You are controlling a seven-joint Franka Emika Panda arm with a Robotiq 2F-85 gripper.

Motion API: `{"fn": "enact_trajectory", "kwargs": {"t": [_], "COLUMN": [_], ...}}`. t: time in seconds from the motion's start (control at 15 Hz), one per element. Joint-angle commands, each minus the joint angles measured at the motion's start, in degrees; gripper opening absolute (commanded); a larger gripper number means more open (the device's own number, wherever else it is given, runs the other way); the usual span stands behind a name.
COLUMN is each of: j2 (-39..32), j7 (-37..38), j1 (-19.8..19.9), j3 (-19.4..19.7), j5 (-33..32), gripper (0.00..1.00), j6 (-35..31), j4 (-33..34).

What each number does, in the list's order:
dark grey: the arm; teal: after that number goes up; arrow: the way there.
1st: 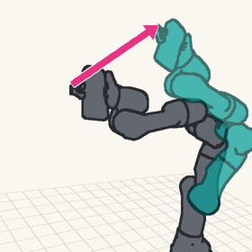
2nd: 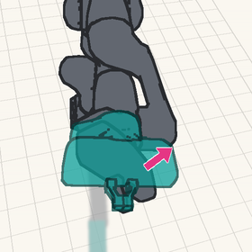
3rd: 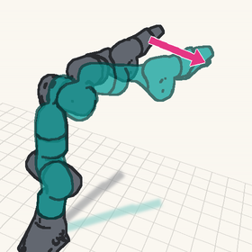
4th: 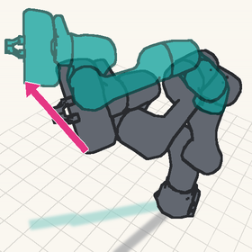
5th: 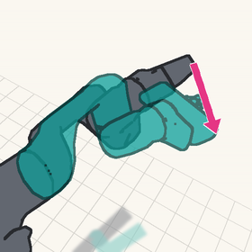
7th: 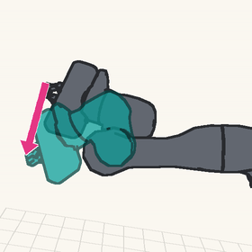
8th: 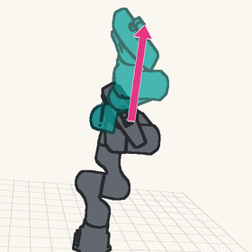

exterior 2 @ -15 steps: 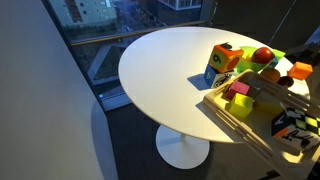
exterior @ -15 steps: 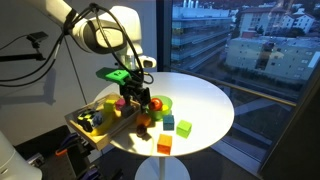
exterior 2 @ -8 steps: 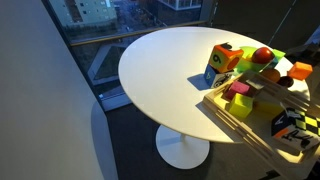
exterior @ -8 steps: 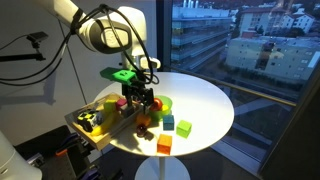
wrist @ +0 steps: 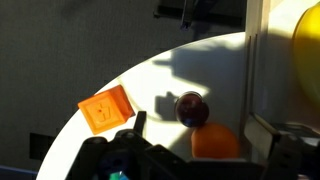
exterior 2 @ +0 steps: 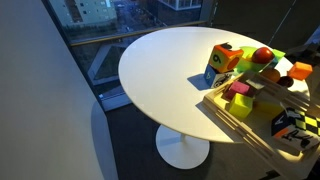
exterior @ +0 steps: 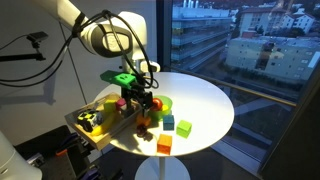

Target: Pick up the brown toy from the table and put it in the green bowl

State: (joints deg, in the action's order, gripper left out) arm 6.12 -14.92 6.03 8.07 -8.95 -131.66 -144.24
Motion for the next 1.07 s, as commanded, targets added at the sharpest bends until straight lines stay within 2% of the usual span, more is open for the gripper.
{"fn": "enact_trajectory", "kwargs": {"t": [0.0, 0.47, 0.87, 1.0], "j2": [-2.38, -8.16, -11.90, -12.83], "j7": [-1.86, -8.70, -16.03, -16.32], "j1": [0.25, 0.49, 1.16, 1.25], "j3": [0.06, -0.39, -1.40, -1.50], "j5": [0.34, 2.54, 6.73, 6.36], "gripper": [1.00, 1.00, 1.00, 1.00], "j6": [-2.97, -11.40, -13.13, -13.69], "j4": [0.06, -0.46, 0.18, 0.24]}}
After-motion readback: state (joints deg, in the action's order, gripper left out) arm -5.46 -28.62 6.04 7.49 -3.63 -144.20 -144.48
